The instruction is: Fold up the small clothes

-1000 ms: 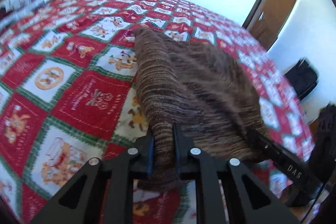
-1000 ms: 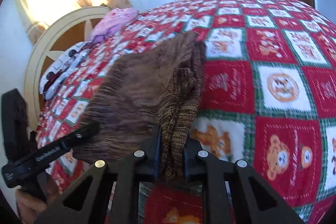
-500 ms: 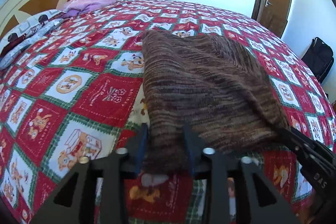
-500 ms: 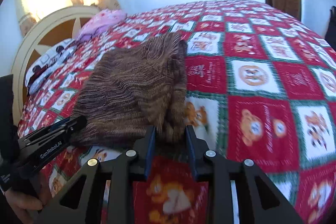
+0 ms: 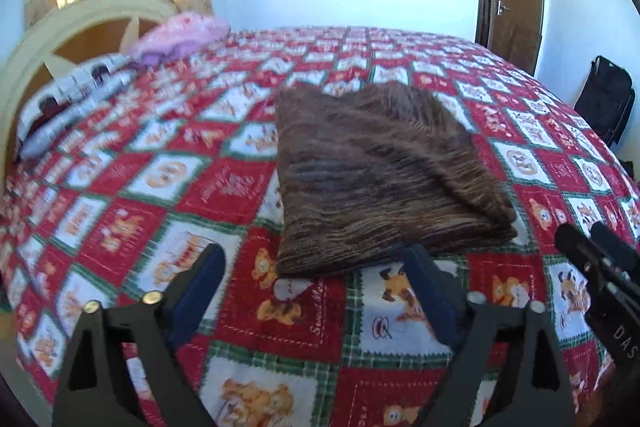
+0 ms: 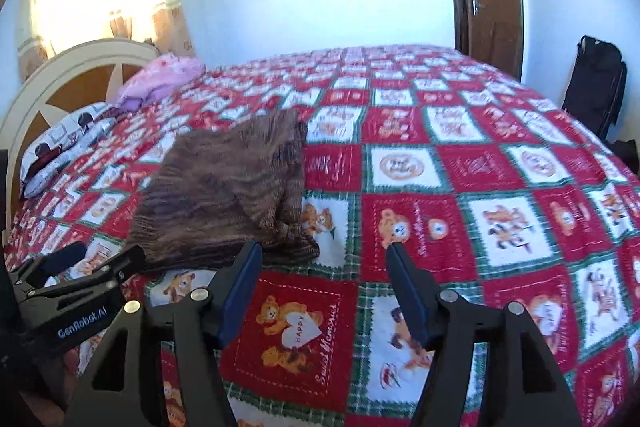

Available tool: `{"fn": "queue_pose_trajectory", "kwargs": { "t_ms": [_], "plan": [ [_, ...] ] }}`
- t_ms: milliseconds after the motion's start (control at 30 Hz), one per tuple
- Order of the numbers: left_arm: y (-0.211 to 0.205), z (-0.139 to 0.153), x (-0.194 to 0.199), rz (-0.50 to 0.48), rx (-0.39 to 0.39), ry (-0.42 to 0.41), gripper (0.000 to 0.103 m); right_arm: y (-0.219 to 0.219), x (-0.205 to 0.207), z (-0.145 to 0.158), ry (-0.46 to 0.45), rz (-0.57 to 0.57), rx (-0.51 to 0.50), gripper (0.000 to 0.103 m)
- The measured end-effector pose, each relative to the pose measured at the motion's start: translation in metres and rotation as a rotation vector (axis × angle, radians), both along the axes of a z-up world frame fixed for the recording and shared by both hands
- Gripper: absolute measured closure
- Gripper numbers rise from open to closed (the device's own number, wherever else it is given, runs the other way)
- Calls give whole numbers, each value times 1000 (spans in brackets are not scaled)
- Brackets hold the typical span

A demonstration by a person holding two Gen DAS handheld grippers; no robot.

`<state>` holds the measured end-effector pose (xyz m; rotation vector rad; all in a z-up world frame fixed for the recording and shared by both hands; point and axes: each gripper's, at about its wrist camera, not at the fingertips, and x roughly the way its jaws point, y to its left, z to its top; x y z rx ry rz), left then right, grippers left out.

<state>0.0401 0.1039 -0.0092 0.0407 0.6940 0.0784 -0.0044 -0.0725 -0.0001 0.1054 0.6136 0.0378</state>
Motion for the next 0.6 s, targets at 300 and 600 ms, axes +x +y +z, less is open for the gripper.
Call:
{"fn": "queue_pose_trajectory", "kwargs": {
  "t_ms": [300, 600],
  "plan": [
    [-4, 45, -51, 1, 30, -178, 0, 1, -65, 56, -242, -47, -53, 31],
    [-5, 73, -86, 38, 70, -248, 0, 5, -117, 99, -410, -88, -25, 24]
  ]
}}
